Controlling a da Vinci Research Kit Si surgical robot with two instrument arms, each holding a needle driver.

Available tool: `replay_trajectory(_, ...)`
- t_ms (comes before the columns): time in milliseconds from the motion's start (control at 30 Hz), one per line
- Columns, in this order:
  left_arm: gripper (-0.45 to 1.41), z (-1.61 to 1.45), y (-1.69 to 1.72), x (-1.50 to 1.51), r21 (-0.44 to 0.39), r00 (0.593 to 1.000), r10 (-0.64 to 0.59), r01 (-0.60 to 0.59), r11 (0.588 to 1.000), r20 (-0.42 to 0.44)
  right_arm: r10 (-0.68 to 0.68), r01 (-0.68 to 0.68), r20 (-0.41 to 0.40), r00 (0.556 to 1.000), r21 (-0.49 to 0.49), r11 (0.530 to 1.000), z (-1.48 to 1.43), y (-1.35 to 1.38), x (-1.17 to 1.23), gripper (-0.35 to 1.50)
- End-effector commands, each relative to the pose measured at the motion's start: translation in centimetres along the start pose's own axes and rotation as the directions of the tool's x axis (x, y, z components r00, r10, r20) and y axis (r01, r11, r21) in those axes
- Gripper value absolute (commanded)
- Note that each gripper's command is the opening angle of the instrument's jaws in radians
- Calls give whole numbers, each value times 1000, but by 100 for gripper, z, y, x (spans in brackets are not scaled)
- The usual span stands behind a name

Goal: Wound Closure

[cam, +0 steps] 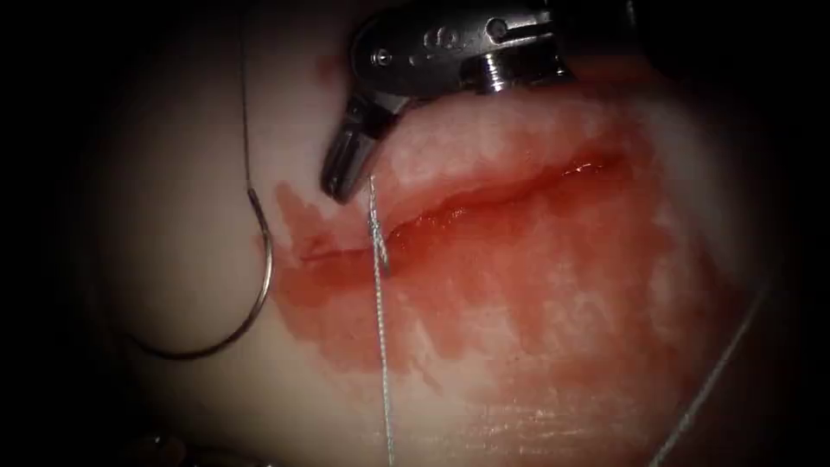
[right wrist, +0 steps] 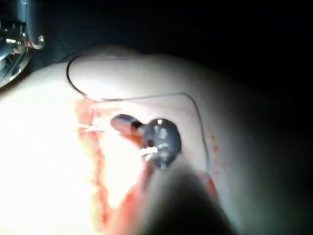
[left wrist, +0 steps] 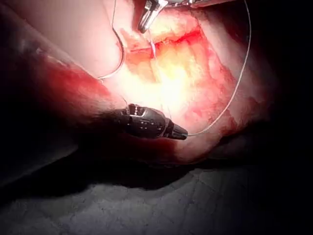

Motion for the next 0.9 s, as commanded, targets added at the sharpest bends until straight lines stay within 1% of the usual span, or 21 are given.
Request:
replay_trajectory(33, -35, 6, 0, -6, -2, 1000, 0, 0, 1000, -2, -8, 8, 4, 1000, -5, 1000, 3, 13, -1, -35)
replay_trajectory(233, -35, 9, 4, -10, -10, 1000, 0, 0, 1000, -4, -8, 8, 16, 1000, -15, 1000, 6, 17, -7, -35)
replay_trajectory(300, -35, 6, 0, -7, -17, 1000, -3, 3, 1000, -12, -11, 12, 22, 1000, -10, 1000, 13, 13, -9, -35)
replay_trajectory(367, -35, 1, -6, -2, -7, 1000, -8, 8, 1000, -9, -17, 17, 29, 999, 21, 1000, 20, 6, -9, -35)
replay_trajectory(433, -35, -8, -14, 5, 9, 1000, -17, 17, 1000, -2, -22, 21, 26, 999, 30, 999, 24, -2, -7, -35)
replay_trajectory(467, -35, -18, -22, 12, 25, 1000, -27, 27, 999, 5, -22, 23, 23, 999, -32, 999, 22, -6, -4, 4)
replay_trajectory(500, -35, -24, -28, 17, 37, 1000, -22, 22, 999, 10, -20, 22, 21, 1000, -100, 995, 19, -8, -3, 54)
replay_trajectory(533, -35, -30, -33, 21, 44, 1000, -22, 21, 999, 12, -12, 15, 18, 1000, -183, 983, 15, -9, -2, 98)
replay_trajectory(567, -35, -34, -38, 24, 54, 1000, -16, 15, 998, 17, 4, -1, 14, 1000, -245, 969, 8, -11, 0, 116)
replay_trajectory(600, -35, -39, -42, 27, 61, 1000, -15, 14, 998, 21, 21, -17, 10, 1000, -276, 961, 2, -12, 3, 121)
replay_trajectory(633, -35, -50, -51, 34, 75, 1000, -9, 7, 997, 28, 46, -42, 4, 999, -337, 941, -12, -15, 9, 128)
replay_trajectory(667, -35, -54, -54, 37, 81, 1000, -3, 0, 997, 31, 55, -49, 3, 999, -386, 921, -23, -18, 13, 128)
replay_trajectory(700, -35, -63, -61, 44, 99, 999, 3, -7, 995, 44, 80, -71, -1, 997, -485, 872, -40, -23, 23, 131)
replay_trajectory(767, -35, -73, -69, 51, 117, 998, 2, -8, 993, 57, 110, -98, -12, 994, -568, 818, -55, -28, 31, 138)
replay_trajectory(800, -35, -82, -75, 56, 126, 997, 7, -16, 992, 72, 134, -118, -23, 991, -637, 762, -70, -37, 41, 141)
replay_trajectory(833, -35, -91, -84, 62, 139, 995, 21, -35, 990, 97, 147, -138, -47, 988, -690, 710, -81, -45, 51, 140)
replay_trajectory(867, -35, -95, -88, 65, 140, 994, 26, -42, 989, 110, 152, -142, -51, 987, -719, 680, -86, -51, 57, 140)
replay_trajectory(900, -35, -99, -92, 67, 138, 991, 35, -54, 989, 131, 161, -152, -59, 985, -732, 664, -89, -55, 63, 140)
